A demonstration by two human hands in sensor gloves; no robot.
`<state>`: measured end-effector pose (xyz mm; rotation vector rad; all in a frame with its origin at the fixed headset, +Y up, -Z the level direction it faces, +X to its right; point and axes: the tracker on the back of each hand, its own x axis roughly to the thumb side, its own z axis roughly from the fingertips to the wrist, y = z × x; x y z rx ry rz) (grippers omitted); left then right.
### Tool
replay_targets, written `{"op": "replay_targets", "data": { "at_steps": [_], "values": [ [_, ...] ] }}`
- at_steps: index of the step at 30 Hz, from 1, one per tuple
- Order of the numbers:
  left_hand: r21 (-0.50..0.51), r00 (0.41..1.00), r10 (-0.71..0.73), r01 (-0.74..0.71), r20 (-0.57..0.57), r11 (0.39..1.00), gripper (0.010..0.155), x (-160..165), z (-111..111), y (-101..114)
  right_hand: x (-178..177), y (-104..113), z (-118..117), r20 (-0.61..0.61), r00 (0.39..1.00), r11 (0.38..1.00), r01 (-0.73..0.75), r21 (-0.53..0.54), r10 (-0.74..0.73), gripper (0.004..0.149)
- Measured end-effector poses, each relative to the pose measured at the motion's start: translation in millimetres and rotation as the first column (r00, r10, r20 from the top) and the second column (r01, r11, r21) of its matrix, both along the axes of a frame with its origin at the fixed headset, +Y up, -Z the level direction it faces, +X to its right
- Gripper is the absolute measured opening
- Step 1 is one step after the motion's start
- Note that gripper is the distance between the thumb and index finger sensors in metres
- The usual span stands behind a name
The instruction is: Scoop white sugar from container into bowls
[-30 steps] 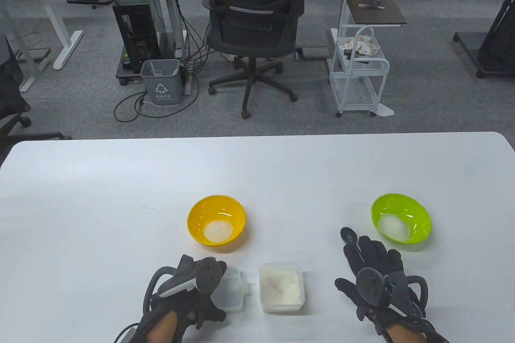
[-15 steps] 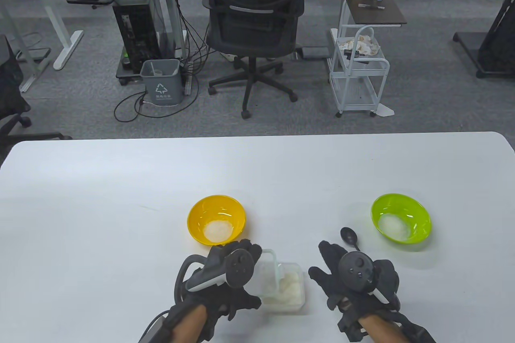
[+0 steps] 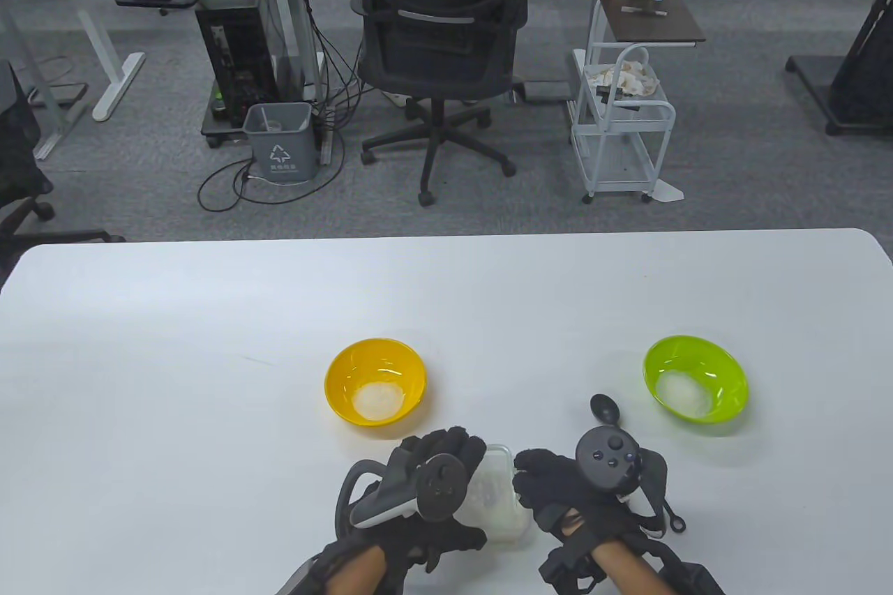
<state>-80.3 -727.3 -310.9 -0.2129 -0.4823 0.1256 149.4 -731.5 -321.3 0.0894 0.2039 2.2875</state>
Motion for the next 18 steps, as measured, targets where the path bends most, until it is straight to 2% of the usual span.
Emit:
{"op": "replay_targets", "data": {
  "at_steps": [3, 6, 9, 12, 14, 18],
  "values": [
    [0.013, 1.0, 0.019, -0.019, 0.006, 1.0, 0.107, -5, 2, -1, 5, -2, -1, -0.025, 0.991, 0.991, 0.13, -0.04, -0.131, 0.047],
    [-0.013, 0.99, 0.141, -0.141, -0.024, 0.99, 0.106, -18, -2, 1, 10, -2, -3, -0.033, 0.973, 0.972, 0.228, -0.049, -0.229, 0.048],
    [-0.075, 0.946, 0.296, -0.307, -0.131, 0.949, 0.098, -33, -9, -2, 12, -6, -4, -0.041, 0.947, 0.945, 0.313, -0.095, -0.317, 0.047],
    [-0.137, 0.907, 0.376, -0.403, -0.189, 0.905, 0.085, -41, -14, -7, 14, -8, -5, -0.019, 0.94, 0.936, 0.336, -0.105, -0.34, 0.047],
    [-0.144, 0.887, 0.405, -0.44, -0.22, 0.886, 0.079, -45, -15, -8, 14, -10, -6, -0.019, 0.944, 0.94, 0.326, -0.104, -0.33, 0.047],
    [-0.171, 0.87, 0.423, -0.471, -0.254, 0.866, 0.075, -47, -18, -12, 15, -13, -6, -0.007, 0.938, 0.931, 0.344, -0.123, -0.348, 0.047]
  ]
}}
